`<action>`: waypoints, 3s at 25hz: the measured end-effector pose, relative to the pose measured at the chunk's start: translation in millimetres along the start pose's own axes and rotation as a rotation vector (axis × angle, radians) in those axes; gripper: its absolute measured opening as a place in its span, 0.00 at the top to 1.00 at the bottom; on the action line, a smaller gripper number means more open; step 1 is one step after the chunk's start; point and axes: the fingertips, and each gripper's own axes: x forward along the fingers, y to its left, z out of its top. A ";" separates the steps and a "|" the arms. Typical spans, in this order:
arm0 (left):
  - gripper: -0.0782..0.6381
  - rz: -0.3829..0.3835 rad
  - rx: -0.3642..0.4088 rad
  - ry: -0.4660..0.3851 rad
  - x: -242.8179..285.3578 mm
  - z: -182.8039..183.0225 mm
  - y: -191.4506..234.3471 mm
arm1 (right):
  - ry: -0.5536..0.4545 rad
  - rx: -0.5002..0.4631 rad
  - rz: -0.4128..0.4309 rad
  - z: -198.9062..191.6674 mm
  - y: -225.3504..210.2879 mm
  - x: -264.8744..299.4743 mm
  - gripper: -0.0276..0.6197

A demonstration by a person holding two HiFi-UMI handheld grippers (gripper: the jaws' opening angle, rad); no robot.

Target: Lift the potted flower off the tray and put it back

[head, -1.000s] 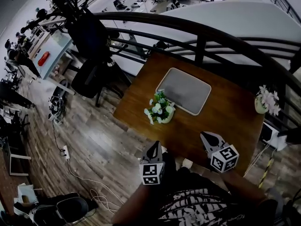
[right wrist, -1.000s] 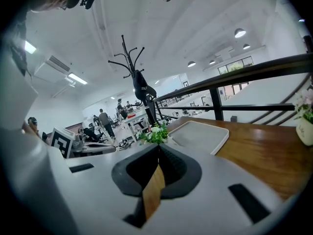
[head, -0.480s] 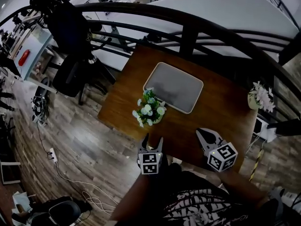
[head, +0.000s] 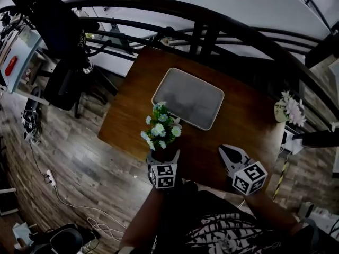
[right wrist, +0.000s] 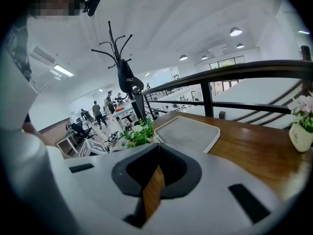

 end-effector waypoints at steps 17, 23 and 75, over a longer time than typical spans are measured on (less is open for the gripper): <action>0.25 0.008 0.033 -0.031 58.1 33.1 25.5 | 0.054 0.024 -0.018 1.6 -13.1 34.8 0.96; 0.23 0.027 0.057 -0.027 67.4 35.0 27.1 | 0.049 0.038 -0.028 3.9 -15.4 37.7 0.96; 0.19 0.012 0.165 -0.172 50.3 123.1 41.2 | -0.081 0.056 -0.084 62.1 -19.2 20.8 0.96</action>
